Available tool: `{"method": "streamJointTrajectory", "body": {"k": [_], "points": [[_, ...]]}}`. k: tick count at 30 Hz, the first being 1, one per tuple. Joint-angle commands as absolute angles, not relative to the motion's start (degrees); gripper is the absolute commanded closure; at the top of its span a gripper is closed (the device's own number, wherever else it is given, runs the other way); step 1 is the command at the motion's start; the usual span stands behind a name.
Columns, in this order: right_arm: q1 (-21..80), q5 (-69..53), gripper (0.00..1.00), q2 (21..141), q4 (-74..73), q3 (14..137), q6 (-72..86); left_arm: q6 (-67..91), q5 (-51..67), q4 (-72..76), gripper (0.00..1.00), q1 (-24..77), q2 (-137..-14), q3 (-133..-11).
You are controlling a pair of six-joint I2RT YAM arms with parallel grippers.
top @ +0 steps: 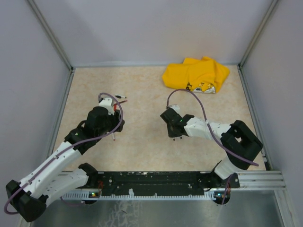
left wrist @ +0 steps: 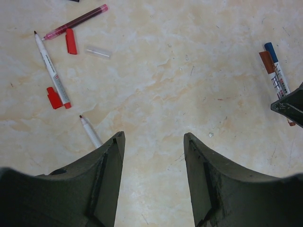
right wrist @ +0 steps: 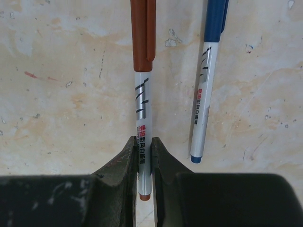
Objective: Insert the pens into the pen caps
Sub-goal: Place the pen at the center of the board.
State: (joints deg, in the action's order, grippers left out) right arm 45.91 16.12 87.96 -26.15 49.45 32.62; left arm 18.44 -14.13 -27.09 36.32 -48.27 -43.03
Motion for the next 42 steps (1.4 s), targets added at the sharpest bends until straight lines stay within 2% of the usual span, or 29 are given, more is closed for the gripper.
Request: {"method": "streamJointTrajectory", "body": {"k": [1, 11, 26, 33, 42], "points": [[44.9, 18.5, 0.90, 89.9, -24.2, 52.7, 32.1, 18.9, -14.6, -26.7, 0.41, 36.2, -48.2, -42.8], [44.9, 20.0, 0.83, 93.4, -24.4, 53.3, 32.2, 18.9, -14.7, -26.7, 0.41, 36.2, -48.2, -42.7], [44.9, 18.5, 0.75, 91.9, -24.4, 53.6, 30.6, 19.1, -14.8, -26.7, 0.41, 36.2, -48.3, -42.7], [44.9, 13.7, 0.68, 82.4, -24.6, 54.2, 29.0, 19.3, -14.9, -26.7, 0.40, 36.3, -48.6, -42.6], [45.0, 10.3, 0.65, 68.8, -26.7, 49.9, 27.3, 19.3, -16.6, -28.4, 0.40, 36.2, -52.9, -44.6]]}}
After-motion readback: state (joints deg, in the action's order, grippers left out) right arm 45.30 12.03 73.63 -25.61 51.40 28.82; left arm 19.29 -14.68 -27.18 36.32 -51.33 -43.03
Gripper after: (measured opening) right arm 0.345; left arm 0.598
